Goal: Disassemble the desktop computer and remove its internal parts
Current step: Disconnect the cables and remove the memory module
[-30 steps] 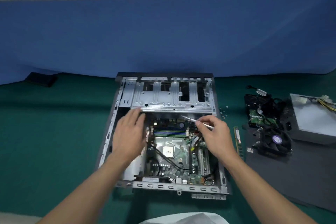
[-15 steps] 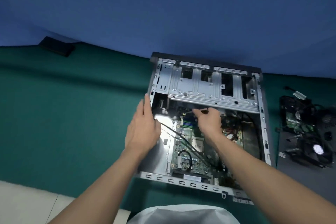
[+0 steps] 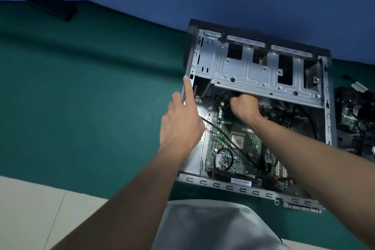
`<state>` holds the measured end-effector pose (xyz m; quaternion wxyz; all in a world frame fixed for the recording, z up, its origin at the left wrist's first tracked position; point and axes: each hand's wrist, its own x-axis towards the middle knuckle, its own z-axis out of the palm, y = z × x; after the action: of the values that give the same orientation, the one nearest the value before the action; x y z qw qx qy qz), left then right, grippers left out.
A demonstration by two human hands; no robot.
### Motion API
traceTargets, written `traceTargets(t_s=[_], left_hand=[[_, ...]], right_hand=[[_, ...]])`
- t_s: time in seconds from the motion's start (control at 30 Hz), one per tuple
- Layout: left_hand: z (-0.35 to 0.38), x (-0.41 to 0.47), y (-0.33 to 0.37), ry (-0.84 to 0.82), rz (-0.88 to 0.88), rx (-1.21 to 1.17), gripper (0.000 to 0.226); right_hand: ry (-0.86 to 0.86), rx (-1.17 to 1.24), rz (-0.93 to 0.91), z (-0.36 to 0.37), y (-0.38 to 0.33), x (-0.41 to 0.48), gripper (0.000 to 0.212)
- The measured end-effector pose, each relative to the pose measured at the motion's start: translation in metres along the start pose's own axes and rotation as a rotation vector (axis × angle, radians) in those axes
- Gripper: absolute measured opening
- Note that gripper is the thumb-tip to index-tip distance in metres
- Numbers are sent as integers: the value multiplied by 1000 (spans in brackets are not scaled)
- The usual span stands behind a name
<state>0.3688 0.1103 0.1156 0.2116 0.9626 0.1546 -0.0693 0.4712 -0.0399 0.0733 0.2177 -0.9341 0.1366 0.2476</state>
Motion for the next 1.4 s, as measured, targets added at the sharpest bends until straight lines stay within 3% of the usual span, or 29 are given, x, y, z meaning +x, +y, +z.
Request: traceTargets(t_s=[0.33, 0.63, 1.03, 1.4], left_hand=[[3, 1, -1, -2, -3, -31, 98], [3, 2, 2, 5, -12, -24, 97], [1, 2, 2, 18, -18, -29, 96], [2, 2, 4, 15, -27, -14, 95]], right_hand=[[-69, -8, -25, 2, -3, 7, 33], [-77, -118, -110, 5, -3, 16, 32], [-233, -349, -183, -11, -11, 21, 37], [-242, -424, -286, -8, -11, 35, 24]])
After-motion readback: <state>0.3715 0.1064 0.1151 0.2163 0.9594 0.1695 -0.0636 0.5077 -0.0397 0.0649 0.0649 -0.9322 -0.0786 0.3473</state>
